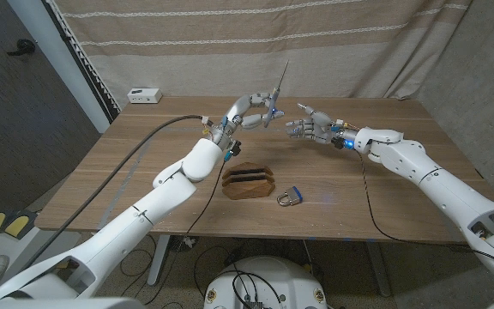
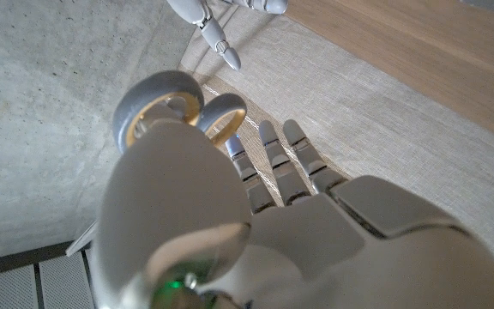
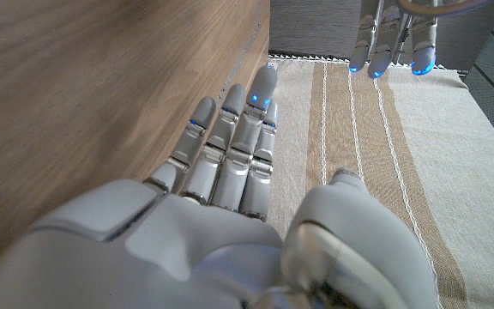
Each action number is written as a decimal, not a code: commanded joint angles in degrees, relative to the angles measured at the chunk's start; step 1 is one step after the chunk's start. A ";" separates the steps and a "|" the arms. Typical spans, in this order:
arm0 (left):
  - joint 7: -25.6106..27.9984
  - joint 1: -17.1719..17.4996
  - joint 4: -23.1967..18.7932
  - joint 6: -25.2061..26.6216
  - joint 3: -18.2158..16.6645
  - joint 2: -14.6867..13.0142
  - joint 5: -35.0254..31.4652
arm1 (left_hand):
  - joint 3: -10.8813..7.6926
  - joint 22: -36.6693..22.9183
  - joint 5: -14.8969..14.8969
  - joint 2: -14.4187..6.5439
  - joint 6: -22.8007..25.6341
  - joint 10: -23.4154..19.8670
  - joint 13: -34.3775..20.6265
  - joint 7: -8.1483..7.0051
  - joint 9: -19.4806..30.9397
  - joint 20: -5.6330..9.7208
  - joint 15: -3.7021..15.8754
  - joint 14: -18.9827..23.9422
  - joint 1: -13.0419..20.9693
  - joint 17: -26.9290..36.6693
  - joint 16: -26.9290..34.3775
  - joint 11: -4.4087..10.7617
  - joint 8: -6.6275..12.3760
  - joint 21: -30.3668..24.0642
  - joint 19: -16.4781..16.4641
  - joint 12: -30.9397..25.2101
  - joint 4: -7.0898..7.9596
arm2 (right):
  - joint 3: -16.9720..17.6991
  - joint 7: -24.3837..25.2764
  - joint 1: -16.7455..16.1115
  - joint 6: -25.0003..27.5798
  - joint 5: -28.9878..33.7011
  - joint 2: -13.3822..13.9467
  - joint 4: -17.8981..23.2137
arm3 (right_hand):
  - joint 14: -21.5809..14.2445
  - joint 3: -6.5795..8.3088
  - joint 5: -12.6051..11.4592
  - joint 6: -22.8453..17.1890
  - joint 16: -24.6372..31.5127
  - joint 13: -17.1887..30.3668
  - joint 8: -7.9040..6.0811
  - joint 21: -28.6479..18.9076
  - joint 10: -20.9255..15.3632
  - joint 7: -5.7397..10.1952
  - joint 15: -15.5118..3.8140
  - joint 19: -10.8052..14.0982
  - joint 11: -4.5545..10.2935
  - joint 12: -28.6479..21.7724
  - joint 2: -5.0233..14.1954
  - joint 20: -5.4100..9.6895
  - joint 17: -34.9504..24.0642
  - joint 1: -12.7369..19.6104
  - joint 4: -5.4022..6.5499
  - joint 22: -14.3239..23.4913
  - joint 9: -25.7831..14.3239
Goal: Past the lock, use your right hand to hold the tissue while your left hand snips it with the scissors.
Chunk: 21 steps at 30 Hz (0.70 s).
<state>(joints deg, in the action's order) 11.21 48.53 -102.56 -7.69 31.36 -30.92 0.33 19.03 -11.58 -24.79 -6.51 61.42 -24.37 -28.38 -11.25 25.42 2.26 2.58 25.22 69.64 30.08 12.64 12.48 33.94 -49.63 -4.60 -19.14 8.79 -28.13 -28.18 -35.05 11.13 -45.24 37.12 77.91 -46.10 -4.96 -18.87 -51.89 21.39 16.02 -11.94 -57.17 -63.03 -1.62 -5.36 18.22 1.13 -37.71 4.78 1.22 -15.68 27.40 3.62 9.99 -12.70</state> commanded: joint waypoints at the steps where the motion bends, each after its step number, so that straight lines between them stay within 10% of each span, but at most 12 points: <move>1: 1.24 2.18 1.26 -3.48 -1.79 1.94 7.31 | 0.04 -0.49 -0.26 -1.27 2.72 -2.04 1.22 -1.15 0.11 7.35 10.44 0.67 -0.53 -1.19 -0.13 -0.02 0.36 -0.22 -0.69 1.17 -0.03 | -0.17 0.88 -0.15 0.33 0.07 -0.26 0.31 | 0.58 -0.17 -0.28 0.16 -0.23 0.26 0.02 0.23 0.15 0.06 -3.73 0.22 -0.02 0.03 0.27 -0.33 0.05 0.22 -0.60 0.32 0.04; 21: 3.59 4.69 3.32 -8.14 -3.14 6.12 14.48 | -1.03 -0.64 0.98 -2.58 1.03 -14.59 2.24 0.84 -0.55 8.34 10.65 7.92 3.03 -4.75 1.13 0.20 2.65 -0.67 -1.56 2.03 -0.61 | -0.03 2.82 -0.83 1.17 -0.06 -0.11 1.94 | 0.89 -0.39 -0.32 0.17 -0.39 0.21 0.01 0.90 0.20 0.03 -3.21 -0.03 -0.31 -0.02 0.34 -0.64 0.24 0.08 -0.90 0.30 0.27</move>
<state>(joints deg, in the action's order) 13.72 51.99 -100.93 -13.16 28.67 -27.42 10.77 18.45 -12.24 -24.10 -7.31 61.41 -37.58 -25.85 -11.25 24.22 2.16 2.95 31.97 70.45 25.41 13.32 12.58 35.03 -50.08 -5.52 -16.72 8.04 -28.36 -26.53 -35.43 11.65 -45.17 36.65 78.73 -45.52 -5.19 -18.86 -51.89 21.16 16.11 -11.94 -56.34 -62.82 -1.63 -5.13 18.01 1.34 -37.71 4.77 1.01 -15.42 27.39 2.92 9.98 -12.29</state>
